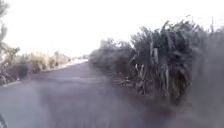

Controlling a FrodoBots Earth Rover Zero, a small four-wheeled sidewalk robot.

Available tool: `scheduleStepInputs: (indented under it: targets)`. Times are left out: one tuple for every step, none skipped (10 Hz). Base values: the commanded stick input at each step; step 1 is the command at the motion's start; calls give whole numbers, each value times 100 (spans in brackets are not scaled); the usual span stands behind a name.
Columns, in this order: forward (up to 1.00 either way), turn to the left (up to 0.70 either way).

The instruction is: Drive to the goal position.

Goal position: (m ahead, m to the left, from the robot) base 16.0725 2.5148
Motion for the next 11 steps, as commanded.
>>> scheduleStepInputs:
  targets:
    - [85, 0]
    - [85, 0]
    - [85, 0]
    - [85, 0]
    - [85, 0]
    - [85, 0]
    - [85, 0]
    - [85, 0]
    - [85, 0]
    - [85, 1]
    - [85, 4]
